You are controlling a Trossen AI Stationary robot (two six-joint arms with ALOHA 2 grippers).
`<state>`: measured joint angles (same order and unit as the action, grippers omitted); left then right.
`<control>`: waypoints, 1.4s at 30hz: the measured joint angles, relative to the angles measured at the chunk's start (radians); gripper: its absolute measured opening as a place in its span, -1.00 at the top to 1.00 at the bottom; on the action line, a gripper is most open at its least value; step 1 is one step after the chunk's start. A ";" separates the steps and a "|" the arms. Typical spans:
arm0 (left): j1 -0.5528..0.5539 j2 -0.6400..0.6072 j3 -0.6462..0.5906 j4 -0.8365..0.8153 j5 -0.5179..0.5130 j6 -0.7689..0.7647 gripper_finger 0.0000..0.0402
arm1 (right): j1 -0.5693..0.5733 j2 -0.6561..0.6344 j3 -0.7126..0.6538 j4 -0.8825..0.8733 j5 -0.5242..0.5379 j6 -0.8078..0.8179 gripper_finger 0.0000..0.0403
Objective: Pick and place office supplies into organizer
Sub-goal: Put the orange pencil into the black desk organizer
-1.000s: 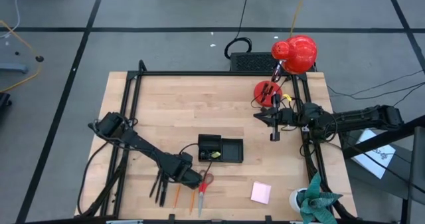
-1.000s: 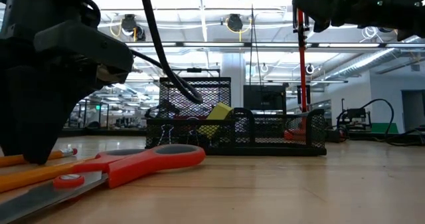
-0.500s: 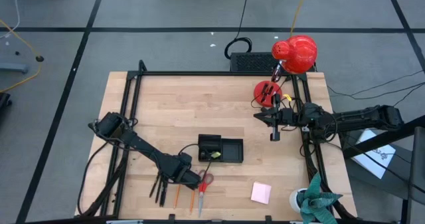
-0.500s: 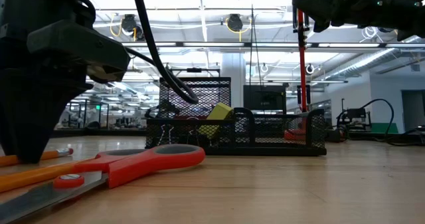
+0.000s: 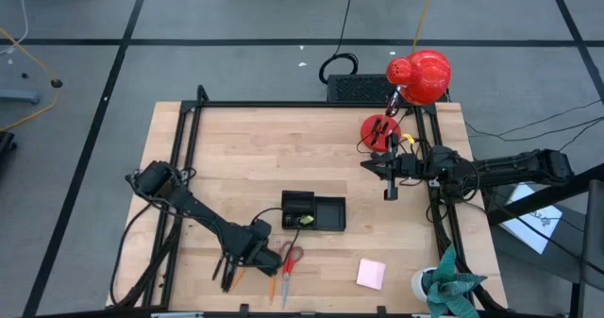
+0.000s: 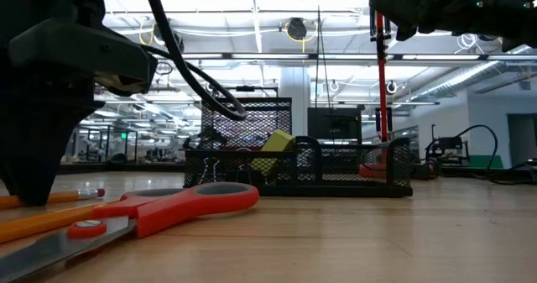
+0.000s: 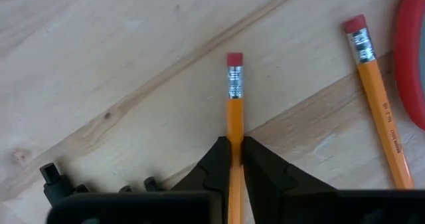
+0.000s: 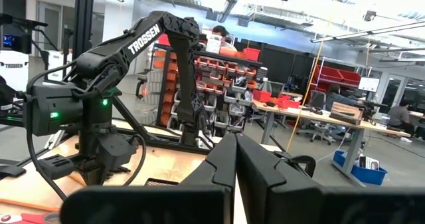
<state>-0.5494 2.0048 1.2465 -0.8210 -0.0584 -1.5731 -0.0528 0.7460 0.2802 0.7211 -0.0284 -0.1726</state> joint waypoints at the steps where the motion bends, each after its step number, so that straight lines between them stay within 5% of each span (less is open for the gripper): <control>1: -0.003 0.000 0.000 -0.001 -0.008 -0.004 0.83 | 0.000 0.000 0.000 0.000 0.000 0.000 0.98; 23: -0.014 0.020 0.106 -0.064 -0.278 0.106 0.84 | 0.000 0.000 0.000 0.000 0.000 0.000 0.98; 30: -0.018 0.016 0.147 -0.141 -0.274 0.102 0.92 | 0.000 0.000 0.000 0.000 0.000 -0.004 0.98; 37: -0.026 0.015 0.246 -0.356 -0.277 0.073 0.91 | 0.000 0.000 0.000 0.000 0.000 -0.004 0.98; 42: -0.048 -0.004 0.380 -0.608 -0.415 0.046 0.90 | 0.000 0.000 0.000 0.000 0.000 -0.004 0.98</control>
<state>-0.5976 2.0009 1.6260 -1.4290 -0.4734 -1.5275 -0.0528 0.7463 0.2802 0.7208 -0.0281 -0.1768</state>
